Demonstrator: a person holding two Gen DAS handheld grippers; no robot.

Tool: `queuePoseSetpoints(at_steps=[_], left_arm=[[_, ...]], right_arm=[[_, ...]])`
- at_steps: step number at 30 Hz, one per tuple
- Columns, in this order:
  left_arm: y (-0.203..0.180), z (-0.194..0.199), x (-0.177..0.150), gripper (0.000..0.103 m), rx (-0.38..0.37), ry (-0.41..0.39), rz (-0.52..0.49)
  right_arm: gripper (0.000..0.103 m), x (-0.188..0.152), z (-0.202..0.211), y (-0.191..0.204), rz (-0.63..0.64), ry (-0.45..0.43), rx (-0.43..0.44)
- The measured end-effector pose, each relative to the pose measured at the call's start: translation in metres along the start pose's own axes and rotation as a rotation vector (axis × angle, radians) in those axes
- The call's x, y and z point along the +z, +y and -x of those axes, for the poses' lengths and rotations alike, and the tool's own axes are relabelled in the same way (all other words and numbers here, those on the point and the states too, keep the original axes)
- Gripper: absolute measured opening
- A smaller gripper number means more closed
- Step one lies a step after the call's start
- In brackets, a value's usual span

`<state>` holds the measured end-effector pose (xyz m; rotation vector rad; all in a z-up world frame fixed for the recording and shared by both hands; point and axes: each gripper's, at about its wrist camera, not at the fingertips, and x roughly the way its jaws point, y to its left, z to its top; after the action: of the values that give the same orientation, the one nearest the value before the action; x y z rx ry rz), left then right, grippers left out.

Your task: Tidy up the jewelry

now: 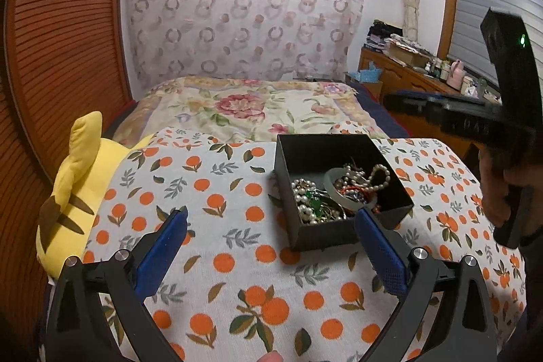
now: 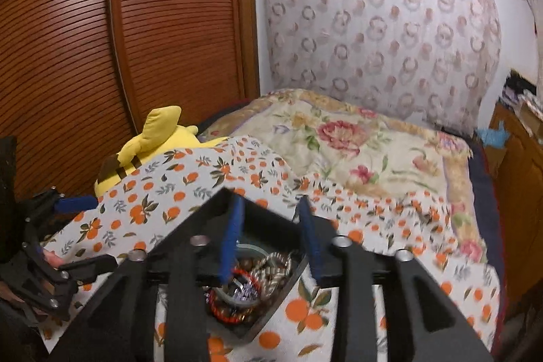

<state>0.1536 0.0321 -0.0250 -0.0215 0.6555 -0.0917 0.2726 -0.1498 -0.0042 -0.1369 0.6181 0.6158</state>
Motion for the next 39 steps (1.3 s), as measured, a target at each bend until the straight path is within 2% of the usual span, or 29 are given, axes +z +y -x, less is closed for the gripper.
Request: queuePoseSetpoints(at_steps=[3,5,8,14,15,24,27,39], left_arm=[[-0.004,0.009,-0.006,0.095,0.013,-0.007,-0.007],[-0.007,0.016,-0.009,0.095,0.015,-0.009,-0.009],[-0.013,0.031,-0.017,0.095,0.026,-0.02,-0.009],[-0.023,0.059,-0.029,0.095,0.05,-0.046,-0.005],[-0.025,0.064,-0.032,0.095,0.052,-0.05,-0.004],[-0.036,0.089,-0.043,0.095,0.067,-0.083,-0.006],[-0.04,0.094,-0.046,0.095,0.083,-0.1,-0.013],[-0.048,0.095,-0.052,0.095,0.066,-0.098,-0.025]], right_arm=[[0.046,-0.015,0.008,0.0,-0.029,0.009,-0.015],[0.061,-0.026,0.017,0.001,-0.052,0.011,-0.04],[0.071,-0.043,0.034,0.005,-0.084,0.011,-0.092],[0.098,-0.081,0.086,0.021,-0.156,-0.054,-0.172],[0.1,-0.088,0.096,0.025,-0.166,-0.071,-0.182],[0.101,-0.124,0.141,0.044,-0.209,-0.131,-0.29],[0.101,-0.13,0.148,0.043,-0.222,-0.142,-0.288],[0.101,-0.145,0.157,0.043,-0.235,-0.16,-0.317]])
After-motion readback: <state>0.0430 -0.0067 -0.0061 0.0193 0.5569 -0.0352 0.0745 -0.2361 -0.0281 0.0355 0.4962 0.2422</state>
